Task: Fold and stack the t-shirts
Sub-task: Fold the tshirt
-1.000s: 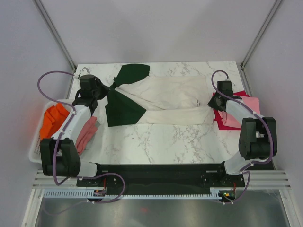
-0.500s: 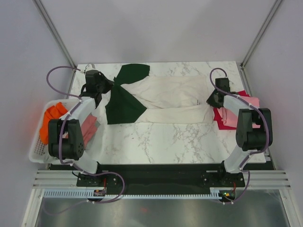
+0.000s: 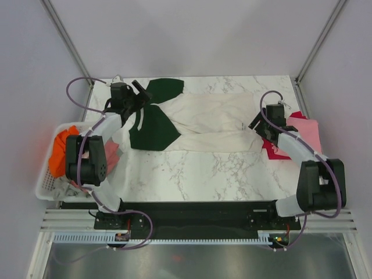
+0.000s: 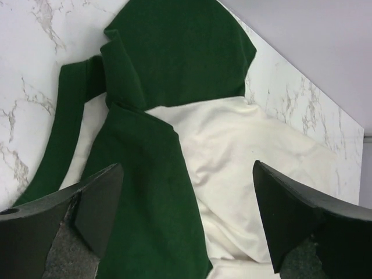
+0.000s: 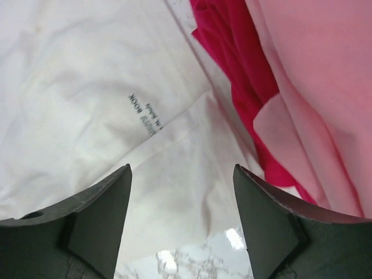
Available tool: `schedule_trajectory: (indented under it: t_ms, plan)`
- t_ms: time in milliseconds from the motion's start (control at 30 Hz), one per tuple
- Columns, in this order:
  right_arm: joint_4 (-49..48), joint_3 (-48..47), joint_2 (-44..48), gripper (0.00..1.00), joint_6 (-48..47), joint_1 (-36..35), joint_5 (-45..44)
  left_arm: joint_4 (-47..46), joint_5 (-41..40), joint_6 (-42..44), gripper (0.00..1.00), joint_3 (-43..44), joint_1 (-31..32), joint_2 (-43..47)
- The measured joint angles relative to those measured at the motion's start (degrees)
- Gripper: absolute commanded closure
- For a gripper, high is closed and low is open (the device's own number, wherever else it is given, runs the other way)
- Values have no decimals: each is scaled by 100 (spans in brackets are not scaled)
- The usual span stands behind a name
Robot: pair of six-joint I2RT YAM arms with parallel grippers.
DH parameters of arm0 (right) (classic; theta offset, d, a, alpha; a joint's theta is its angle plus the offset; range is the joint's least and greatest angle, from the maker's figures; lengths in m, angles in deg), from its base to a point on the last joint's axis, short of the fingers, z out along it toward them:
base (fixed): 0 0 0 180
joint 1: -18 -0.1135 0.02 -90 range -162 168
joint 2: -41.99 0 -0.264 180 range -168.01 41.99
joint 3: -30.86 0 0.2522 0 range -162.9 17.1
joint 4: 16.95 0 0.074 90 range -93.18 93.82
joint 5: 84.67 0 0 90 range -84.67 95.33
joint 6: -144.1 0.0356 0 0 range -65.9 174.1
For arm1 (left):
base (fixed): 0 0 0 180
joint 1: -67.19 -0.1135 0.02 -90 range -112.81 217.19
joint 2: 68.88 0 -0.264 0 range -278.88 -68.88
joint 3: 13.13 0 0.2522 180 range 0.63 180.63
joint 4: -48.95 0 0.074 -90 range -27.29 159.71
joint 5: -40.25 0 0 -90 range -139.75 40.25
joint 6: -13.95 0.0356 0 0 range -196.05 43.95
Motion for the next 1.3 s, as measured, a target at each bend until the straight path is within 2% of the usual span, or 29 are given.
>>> schedule_trajectory:
  t_ms: [133,233,300,467,667,800,900,967,1033,1067,1133,1200,1300]
  plan:
    - [-365,809,1172,28,304,-151,-9,476,-66,-15,0,-221,120,695]
    - [-686,1563,1751,32,660,-177,-11,804,-186,-151,2,-726,162,1707]
    - [-752,1991,1958,32,868,-214,-31,868,-262,-236,3,-925,157,2048]
    - [-789,2391,1917,38,1290,-302,-151,1016,-533,-669,7,-1958,149,3005]
    - [-1180,2557,1644,40,1961,-354,-387,1316,-686,-1141,8,-2929,142,3353]
    - [-1307,2662,1563,41,2406,-540,-691,1403,-761,-1362,9,-3224,142,3705]
    - [-1408,2662,1401,45,2723,-702,-940,1386,-785,-1447,10,-3259,142,3895]
    - [-1471,2662,1261,59,2889,-791,-1099,1366,-802,-1491,11,-3272,142,3958]
    - [-1510,2662,1150,80,3038,-863,-1303,1349,-811,-1526,12,-3324,142,4011]
    - [-1508,2662,1113,86,3082,-883,-1368,1344,-813,-1541,14,-3368,142,4041]
    - [-1486,2662,1086,93,3134,-914,-1565,1355,-817,-1554,18,-3442,142,4085]
    - [-1451,2638,1095,97,3091,-940,-1731,1386,-861,-1550,18,-3471,146,4103]
    - [-1281,2531,1224,98,2809,-1034,-1987,1410,-914,-1545,18,-3475,177,4103]
